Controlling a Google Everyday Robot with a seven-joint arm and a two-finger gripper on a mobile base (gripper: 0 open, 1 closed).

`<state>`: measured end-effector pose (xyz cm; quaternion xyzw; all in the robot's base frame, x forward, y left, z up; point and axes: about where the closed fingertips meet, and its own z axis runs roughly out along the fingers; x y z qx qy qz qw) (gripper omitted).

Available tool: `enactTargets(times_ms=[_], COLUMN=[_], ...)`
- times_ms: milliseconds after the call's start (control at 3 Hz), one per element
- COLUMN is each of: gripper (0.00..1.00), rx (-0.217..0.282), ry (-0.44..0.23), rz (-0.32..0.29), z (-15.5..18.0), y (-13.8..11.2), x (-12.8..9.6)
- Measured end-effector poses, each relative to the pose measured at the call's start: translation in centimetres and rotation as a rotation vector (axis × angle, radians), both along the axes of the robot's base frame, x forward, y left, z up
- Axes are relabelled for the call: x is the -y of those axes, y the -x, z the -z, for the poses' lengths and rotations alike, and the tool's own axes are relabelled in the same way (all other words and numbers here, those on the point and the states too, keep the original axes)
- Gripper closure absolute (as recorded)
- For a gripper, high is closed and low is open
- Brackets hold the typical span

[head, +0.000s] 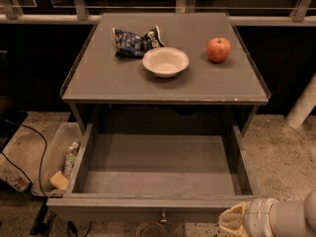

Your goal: Close top drawer

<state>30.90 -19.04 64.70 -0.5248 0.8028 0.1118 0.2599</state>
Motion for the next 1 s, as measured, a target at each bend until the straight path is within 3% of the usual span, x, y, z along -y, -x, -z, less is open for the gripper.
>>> enactTargets(times_ms=[1000], gripper=[0.12], rx=[0.019], ry=[-0.022], rz=[0.013], z=[0.00], y=[-0.94], x=[-0.27])
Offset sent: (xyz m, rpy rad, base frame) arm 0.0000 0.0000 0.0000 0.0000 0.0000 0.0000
